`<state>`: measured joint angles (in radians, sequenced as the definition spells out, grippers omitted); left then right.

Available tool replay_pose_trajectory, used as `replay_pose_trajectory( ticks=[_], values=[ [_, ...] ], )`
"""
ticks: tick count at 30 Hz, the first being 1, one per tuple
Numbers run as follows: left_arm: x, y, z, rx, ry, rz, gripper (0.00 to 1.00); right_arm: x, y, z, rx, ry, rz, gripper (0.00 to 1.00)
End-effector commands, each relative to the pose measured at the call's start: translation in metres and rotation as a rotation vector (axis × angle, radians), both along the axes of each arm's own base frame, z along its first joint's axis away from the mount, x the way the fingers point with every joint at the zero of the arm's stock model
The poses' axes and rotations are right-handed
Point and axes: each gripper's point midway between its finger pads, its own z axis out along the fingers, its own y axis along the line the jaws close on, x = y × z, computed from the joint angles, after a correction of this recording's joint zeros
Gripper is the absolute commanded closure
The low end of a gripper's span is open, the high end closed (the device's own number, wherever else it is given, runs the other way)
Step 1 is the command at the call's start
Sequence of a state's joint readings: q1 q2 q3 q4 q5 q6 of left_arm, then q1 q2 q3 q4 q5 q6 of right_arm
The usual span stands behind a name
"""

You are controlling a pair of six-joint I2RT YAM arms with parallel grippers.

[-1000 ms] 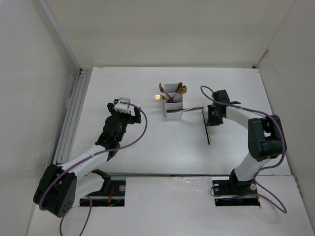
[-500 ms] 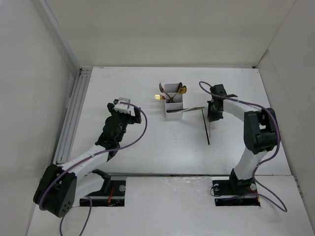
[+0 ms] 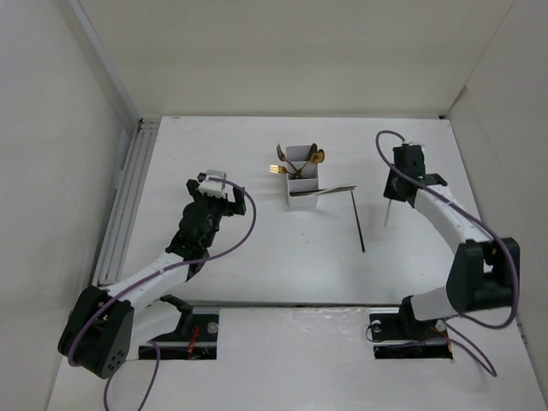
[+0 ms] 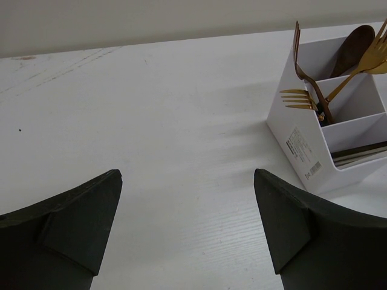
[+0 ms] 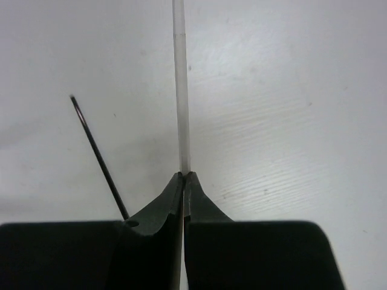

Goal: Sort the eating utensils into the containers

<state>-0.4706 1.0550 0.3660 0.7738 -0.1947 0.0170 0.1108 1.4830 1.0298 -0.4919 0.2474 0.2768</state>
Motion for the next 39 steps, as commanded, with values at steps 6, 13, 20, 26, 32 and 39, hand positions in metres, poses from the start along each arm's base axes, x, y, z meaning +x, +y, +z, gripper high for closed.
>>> replay_pose_trajectory(
  ticks=[6,13,20,26,32,39],
  values=[
    [-0.002,-0.002,0.016,-0.034,-0.057,-0.008,0.11,-0.002,-0.034,0.129,-0.004,-0.482,-0.251,1.00],
    [-0.001,-0.001,0.020,-0.039,-0.065,0.001,0.11,-0.019,-0.010,0.223,0.108,-0.832,-0.329,1.00],
    [0.000,0.008,0.021,-0.032,-0.055,0.050,0.11,0.008,0.094,0.226,0.305,-0.938,-0.262,1.00],
    [-0.005,0.010,0.020,-0.027,-0.064,0.063,0.11,0.032,0.164,0.226,0.456,-1.014,-0.140,1.00],
    [-0.012,0.006,0.018,-0.043,-0.070,0.051,0.11,0.051,0.195,0.193,0.420,-0.961,-0.088,1.00],
    [-0.015,0.007,0.019,-0.037,-0.091,0.060,0.11,0.064,0.217,0.148,0.364,-0.899,-0.097,1.00]
  ],
)
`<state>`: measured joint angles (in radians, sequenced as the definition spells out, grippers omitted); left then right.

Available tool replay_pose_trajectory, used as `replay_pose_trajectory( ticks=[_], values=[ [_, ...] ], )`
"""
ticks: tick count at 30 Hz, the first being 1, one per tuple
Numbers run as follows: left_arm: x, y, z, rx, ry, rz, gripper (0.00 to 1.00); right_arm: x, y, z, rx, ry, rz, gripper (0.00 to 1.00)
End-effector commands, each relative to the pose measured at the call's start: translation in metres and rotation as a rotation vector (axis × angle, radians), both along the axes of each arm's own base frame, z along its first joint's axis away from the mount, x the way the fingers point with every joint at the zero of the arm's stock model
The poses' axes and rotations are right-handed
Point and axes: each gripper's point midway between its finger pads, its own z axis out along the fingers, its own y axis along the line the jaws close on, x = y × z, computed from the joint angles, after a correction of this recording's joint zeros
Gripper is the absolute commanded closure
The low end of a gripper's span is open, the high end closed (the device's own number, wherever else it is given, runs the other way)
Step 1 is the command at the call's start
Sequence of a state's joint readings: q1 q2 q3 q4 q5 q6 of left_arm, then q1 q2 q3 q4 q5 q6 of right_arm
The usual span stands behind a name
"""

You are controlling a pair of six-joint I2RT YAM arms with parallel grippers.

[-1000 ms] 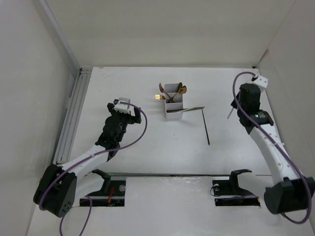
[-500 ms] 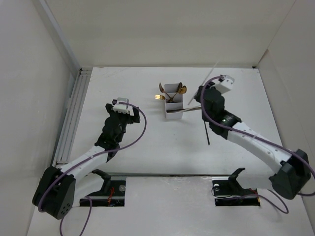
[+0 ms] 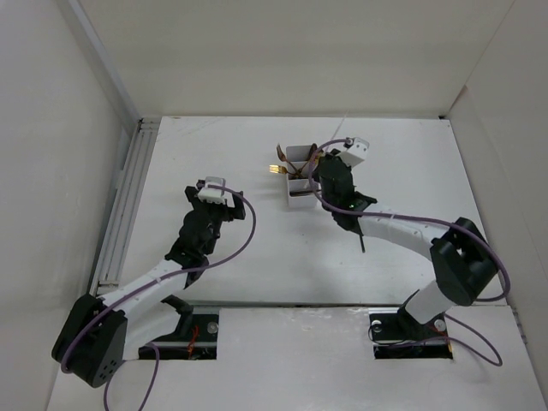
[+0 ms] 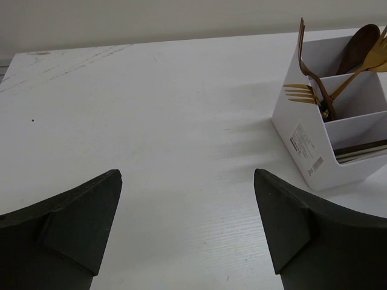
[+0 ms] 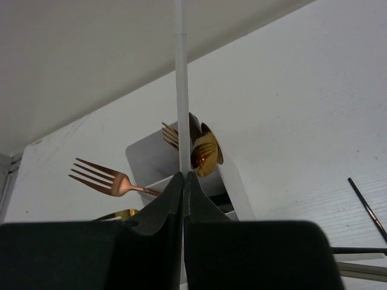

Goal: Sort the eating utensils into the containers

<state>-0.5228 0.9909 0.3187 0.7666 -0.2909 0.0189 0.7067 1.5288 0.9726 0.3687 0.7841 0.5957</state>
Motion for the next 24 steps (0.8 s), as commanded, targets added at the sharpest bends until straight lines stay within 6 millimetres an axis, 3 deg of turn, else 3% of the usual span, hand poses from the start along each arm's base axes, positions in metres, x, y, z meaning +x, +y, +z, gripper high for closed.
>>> replay_pose_trajectory(
  ticks=[1,10,14,17,24],
  values=[
    [-0.002,0.002,0.022,-0.036,-0.081,0.016,0.11,0.008,0.013,0.018,0.071,-0.066,-0.018,1.00],
    [0.001,-0.004,0.022,-0.029,-0.087,0.008,0.11,0.017,0.023,-0.017,0.079,-0.013,-0.028,1.00],
    [0.006,-0.006,0.022,-0.023,-0.077,0.017,0.11,0.017,0.021,-0.017,0.078,-0.014,-0.037,1.00],
    [0.009,-0.006,0.019,-0.017,-0.068,0.026,0.11,0.018,0.022,-0.030,0.075,0.002,-0.039,1.00],
    [0.011,-0.007,0.021,-0.017,-0.068,0.026,0.11,0.024,0.025,-0.018,0.116,-0.026,-0.059,1.00]
  ],
)
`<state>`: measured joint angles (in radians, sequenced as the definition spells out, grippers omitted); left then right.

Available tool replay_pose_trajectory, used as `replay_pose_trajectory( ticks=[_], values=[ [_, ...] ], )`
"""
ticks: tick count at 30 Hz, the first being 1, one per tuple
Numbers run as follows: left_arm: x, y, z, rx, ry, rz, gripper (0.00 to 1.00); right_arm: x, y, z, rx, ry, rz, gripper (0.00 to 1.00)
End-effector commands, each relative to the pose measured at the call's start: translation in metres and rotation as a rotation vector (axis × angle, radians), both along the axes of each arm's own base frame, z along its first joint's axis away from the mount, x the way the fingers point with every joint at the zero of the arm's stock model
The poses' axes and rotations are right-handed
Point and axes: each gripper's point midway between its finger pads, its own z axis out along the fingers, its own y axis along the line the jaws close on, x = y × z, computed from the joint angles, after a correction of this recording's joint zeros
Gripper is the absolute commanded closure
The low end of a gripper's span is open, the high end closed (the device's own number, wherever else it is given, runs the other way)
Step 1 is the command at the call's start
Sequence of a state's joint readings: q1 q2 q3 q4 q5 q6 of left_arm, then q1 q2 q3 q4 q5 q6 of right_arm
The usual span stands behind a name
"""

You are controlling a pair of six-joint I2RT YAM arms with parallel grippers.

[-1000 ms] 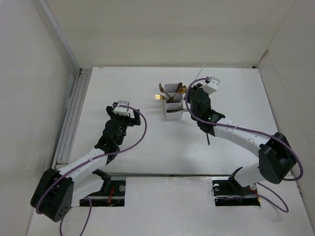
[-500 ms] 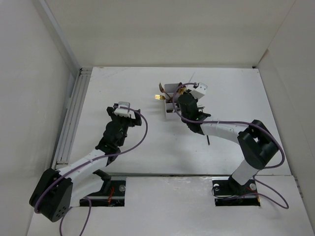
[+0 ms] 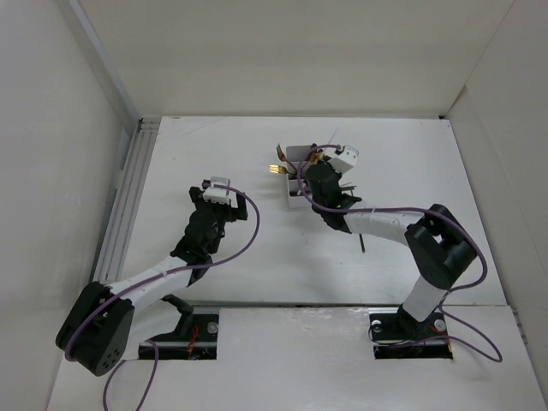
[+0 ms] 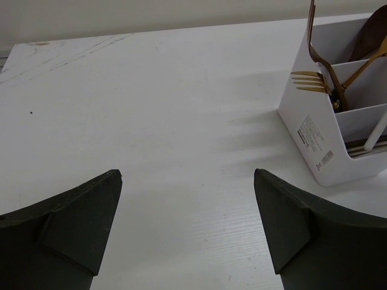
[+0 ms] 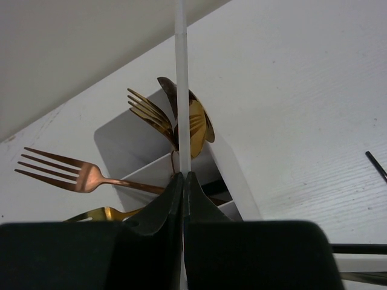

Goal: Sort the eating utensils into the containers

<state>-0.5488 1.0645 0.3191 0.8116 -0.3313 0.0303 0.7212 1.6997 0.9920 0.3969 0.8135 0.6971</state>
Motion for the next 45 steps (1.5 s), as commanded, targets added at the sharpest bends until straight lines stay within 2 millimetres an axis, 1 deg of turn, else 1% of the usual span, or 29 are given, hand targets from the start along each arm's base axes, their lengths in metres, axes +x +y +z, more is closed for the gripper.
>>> replay_pose_trajectory(
  ticks=[1,2,3,5,9,10,12,13,16,18,21,22,23,25,26,27,29,30,31,32,33,34,36,37,40,41,42,44,45],
  values=[
    [0.007,-0.003,0.034,-0.044,-0.089,0.012,0.11,0.013,0.007,0.041,0.098,-0.107,-0.042,1.00],
    [0.007,-0.003,0.034,-0.044,-0.089,0.012,0.11,0.014,0.008,0.036,0.103,-0.101,-0.044,1.00],
    [0.007,-0.003,0.034,-0.044,-0.089,0.012,0.11,0.015,0.007,0.040,0.106,-0.110,-0.058,1.00],
    [0.007,-0.003,0.034,-0.044,-0.089,0.012,0.11,0.019,0.005,0.039,0.104,-0.110,-0.068,1.00],
    [0.007,-0.003,0.036,-0.049,-0.097,0.012,0.11,0.021,0.010,0.028,0.094,-0.090,-0.046,1.00],
    [0.008,-0.003,0.038,-0.054,-0.105,0.012,0.11,0.021,0.010,0.028,0.094,-0.090,-0.046,1.00],
    [0.006,-0.002,0.034,-0.049,-0.097,0.012,0.11,0.017,0.013,0.018,0.076,-0.073,-0.044,1.00],
    [0.007,-0.002,0.036,-0.055,-0.106,0.012,0.11,0.015,0.017,0.013,0.070,-0.066,-0.035,1.00],
    [0.006,-0.002,0.034,-0.055,-0.106,0.012,0.11,0.015,0.019,0.013,0.072,-0.064,-0.026,1.00],
    [0.005,-0.002,0.037,-0.060,-0.114,0.012,0.11,0.015,0.021,0.013,0.074,-0.062,-0.016,0.88],
    [0.005,-0.002,0.037,-0.060,-0.114,0.012,0.10,0.015,0.026,0.012,0.080,-0.056,0.012,0.61],
    [0.005,-0.002,0.037,-0.060,-0.114,0.012,0.10,0.014,0.025,0.009,0.072,-0.047,0.012,0.59],
    [0.003,0.000,0.036,-0.060,-0.114,0.012,0.10,0.010,0.027,0.021,0.087,-0.067,0.013,0.57],
    [0.003,0.000,0.036,-0.060,-0.114,0.012,0.10,0.009,0.020,0.032,0.057,-0.084,-0.003,0.56],
    [0.003,0.000,0.036,-0.060,-0.114,0.012,0.10,0.007,0.023,0.040,0.046,-0.091,0.009,0.56],
    [0.003,0.000,0.041,-0.069,-0.129,0.012,0.10,0.005,0.018,0.048,0.014,-0.096,0.007,0.56],
    [0.003,0.000,0.041,-0.069,-0.129,0.012,0.10,0.001,0.017,0.064,-0.016,-0.105,-0.006,0.55],
    [0.002,0.001,0.037,-0.064,-0.122,0.012,0.10,-0.004,0.020,0.074,-0.039,-0.114,0.012,0.55],
    [0.002,0.001,0.037,-0.064,-0.122,0.012,0.10,-0.005,0.017,0.078,-0.066,-0.105,0.007,0.55],
    [0.001,-0.001,0.037,-0.064,-0.122,0.003,0.10,-0.008,0.018,0.090,-0.079,-0.114,0.002,0.55],
    [0.001,-0.001,0.040,-0.070,-0.131,0.003,0.10,-0.011,0.020,0.092,-0.095,-0.102,-0.003,0.55],
    [0.001,-0.001,0.040,-0.070,-0.131,0.003,0.10,-0.014,0.014,0.103,-0.098,-0.104,-0.022,0.55],
    [-0.001,-0.001,0.041,-0.070,-0.131,-0.006,0.10,-0.022,0.010,0.106,-0.125,-0.085,-0.032,0.55],
    [0.000,0.002,0.041,-0.069,-0.131,0.003,0.10,-0.027,0.011,0.118,-0.104,-0.104,-0.024,0.55],
    [-0.001,0.000,0.040,-0.074,-0.122,-0.008,0.10,-0.034,0.004,0.125,-0.102,-0.106,-0.024,0.54],
    [-0.002,0.000,0.041,-0.082,-0.119,-0.008,0.10,-0.036,0.001,0.132,-0.104,-0.116,-0.023,0.54],
    [-0.002,0.000,0.041,-0.082,-0.119,-0.008,0.10,-0.037,0.001,0.130,-0.140,-0.106,-0.008,0.52],
    [-0.003,-0.001,0.041,-0.082,-0.119,-0.017,0.10,-0.041,-0.005,0.152,-0.193,-0.122,0.012,0.46],
    [-0.003,-0.001,0.041,-0.082,-0.119,-0.017,0.10,-0.044,-0.008,0.154,-0.240,-0.100,0.030,0.36]
  ],
)
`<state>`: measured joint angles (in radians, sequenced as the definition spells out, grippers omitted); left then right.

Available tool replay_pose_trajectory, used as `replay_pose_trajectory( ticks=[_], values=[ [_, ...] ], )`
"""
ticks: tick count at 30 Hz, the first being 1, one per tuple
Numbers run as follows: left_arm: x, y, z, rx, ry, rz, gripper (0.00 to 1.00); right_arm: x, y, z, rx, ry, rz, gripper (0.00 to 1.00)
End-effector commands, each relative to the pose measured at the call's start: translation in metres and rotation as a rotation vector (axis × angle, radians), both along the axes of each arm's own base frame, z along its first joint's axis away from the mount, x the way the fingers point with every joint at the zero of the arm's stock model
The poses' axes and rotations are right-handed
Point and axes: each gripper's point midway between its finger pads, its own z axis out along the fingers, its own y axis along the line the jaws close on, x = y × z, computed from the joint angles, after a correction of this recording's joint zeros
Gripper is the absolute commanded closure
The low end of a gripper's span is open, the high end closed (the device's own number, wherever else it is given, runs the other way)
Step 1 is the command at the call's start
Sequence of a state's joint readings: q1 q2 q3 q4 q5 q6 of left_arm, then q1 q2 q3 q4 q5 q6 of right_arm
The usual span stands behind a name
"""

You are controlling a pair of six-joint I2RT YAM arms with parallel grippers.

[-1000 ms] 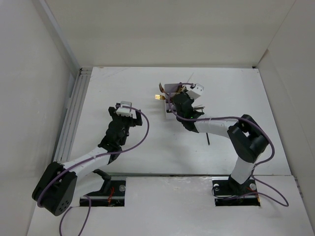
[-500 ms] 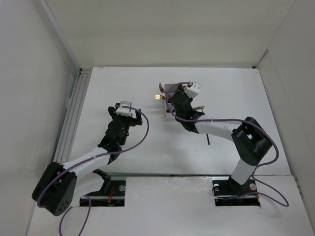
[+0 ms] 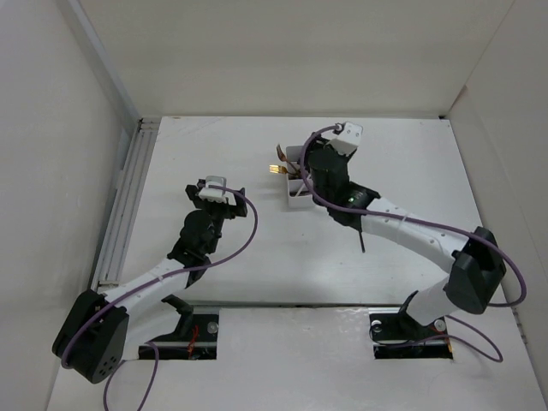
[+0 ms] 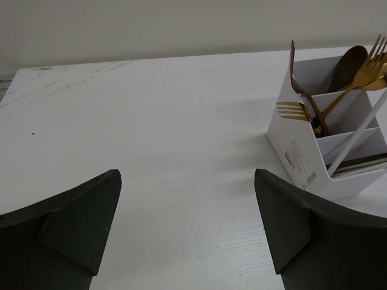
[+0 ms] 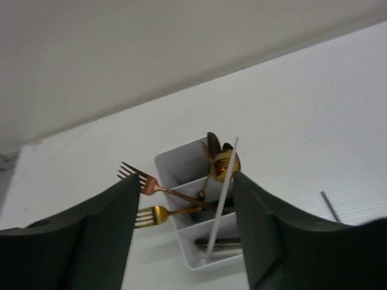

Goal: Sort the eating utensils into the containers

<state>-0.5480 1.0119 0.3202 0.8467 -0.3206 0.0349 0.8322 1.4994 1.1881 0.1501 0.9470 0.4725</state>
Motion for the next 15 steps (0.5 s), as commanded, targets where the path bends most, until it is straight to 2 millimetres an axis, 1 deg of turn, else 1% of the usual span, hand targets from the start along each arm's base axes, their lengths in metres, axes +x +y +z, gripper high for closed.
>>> replay_pose_trajectory(
  ticks=[1,2,3,4,5,6,7,8,9,10,11,12,13,14,15],
  values=[
    [-0.001,-0.001,0.015,-0.049,-0.040,-0.008,0.10,-0.007,-0.010,0.044,-0.113,-0.001,0.056,0.29],
    [-0.001,-0.001,0.015,-0.049,-0.040,-0.008,0.10,-0.006,-0.013,0.050,-0.134,0.018,0.104,0.24],
    [-0.001,-0.001,0.015,-0.049,-0.040,-0.008,0.10,-0.001,-0.032,0.056,-0.154,0.091,0.191,0.17],
    [-0.001,-0.001,0.015,-0.049,-0.040,-0.008,0.10,-0.001,-0.050,0.037,-0.150,0.178,0.196,0.17],
    [-0.001,-0.001,0.013,-0.044,-0.033,-0.008,0.10,0.002,-0.066,0.047,-0.116,0.197,0.220,0.17],
    [-0.001,-0.001,0.013,-0.053,-0.031,-0.009,0.10,-0.003,-0.086,0.055,-0.122,0.202,0.261,0.17],
    [-0.001,-0.001,0.013,-0.053,-0.031,-0.009,0.10,-0.010,-0.086,0.047,-0.103,0.238,0.395,0.17],
    [-0.002,-0.001,0.010,-0.048,-0.022,-0.008,0.10,-0.003,-0.129,0.043,-0.094,0.262,0.339,0.18],
    [-0.002,-0.001,0.010,-0.048,-0.022,-0.008,0.10,-0.004,-0.145,0.035,-0.089,0.298,0.337,0.20],
    [-0.002,-0.003,0.007,-0.051,-0.011,-0.018,0.10,-0.009,-0.159,0.012,-0.105,0.392,0.344,0.27],
    [-0.004,-0.006,0.007,-0.051,-0.010,-0.027,0.10,-0.010,-0.175,-0.007,-0.094,0.459,0.345,0.32],
    [-0.004,-0.008,0.010,-0.055,-0.018,-0.039,0.10,-0.014,-0.182,-0.031,-0.102,0.539,0.340,0.37],
    [-0.004,-0.008,0.010,-0.055,-0.018,-0.039,0.10,-0.014,-0.184,-0.064,-0.130,0.641,0.361,0.41],
    [-0.005,-0.011,0.010,-0.055,-0.018,-0.048,0.10,-0.018,-0.185,-0.086,-0.137,0.711,0.373,0.46],
    [-0.006,-0.011,0.013,-0.060,-0.026,-0.049,0.10,-0.026,-0.187,-0.115,-0.125,0.789,0.384,0.49]
  ],
)
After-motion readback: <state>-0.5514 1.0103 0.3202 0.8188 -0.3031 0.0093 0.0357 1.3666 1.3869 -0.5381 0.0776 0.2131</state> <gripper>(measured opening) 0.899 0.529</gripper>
